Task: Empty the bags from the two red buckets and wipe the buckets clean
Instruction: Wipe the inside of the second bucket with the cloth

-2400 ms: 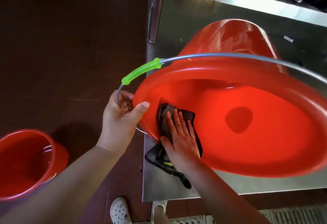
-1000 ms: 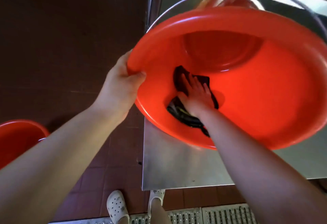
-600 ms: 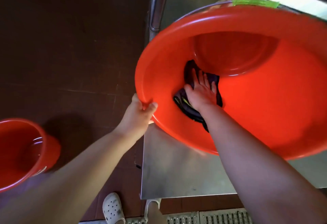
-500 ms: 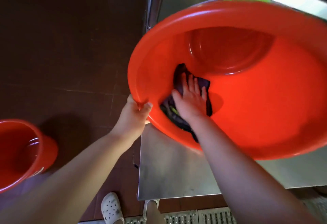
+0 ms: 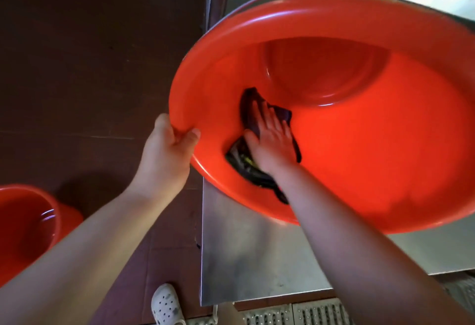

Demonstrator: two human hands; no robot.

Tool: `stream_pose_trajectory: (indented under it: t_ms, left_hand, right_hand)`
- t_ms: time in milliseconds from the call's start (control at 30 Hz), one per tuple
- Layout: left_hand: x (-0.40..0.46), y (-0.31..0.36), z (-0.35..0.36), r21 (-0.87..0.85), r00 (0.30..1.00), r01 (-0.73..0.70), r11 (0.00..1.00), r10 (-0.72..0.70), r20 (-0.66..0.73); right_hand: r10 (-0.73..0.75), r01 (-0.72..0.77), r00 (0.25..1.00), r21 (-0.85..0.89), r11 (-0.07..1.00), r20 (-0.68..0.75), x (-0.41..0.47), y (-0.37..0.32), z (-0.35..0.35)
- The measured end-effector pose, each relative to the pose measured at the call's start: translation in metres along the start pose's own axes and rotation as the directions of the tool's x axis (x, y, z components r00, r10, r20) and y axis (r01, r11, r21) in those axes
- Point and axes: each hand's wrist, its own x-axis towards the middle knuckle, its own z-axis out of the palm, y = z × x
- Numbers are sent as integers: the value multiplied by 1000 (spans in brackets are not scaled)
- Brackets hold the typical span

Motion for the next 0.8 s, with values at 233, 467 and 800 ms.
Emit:
stream_pose_trajectory:
  t_ms: [233,467,800]
  left_hand:
    - [-4,-5,-3,-19,999,-18,1000,18,44]
    - [-18,-31,19,-221,962,204,954,-153,227]
    - [-29,-23,10,-33,979,93,995,-86,185]
  right_hand:
    - [232,-227,972,-83,970,49,45,38,-5]
    - [254,-255,966,-2,967,36,17,8,-5]
    - [-75,73,997,137,988,15,-96,-46,4]
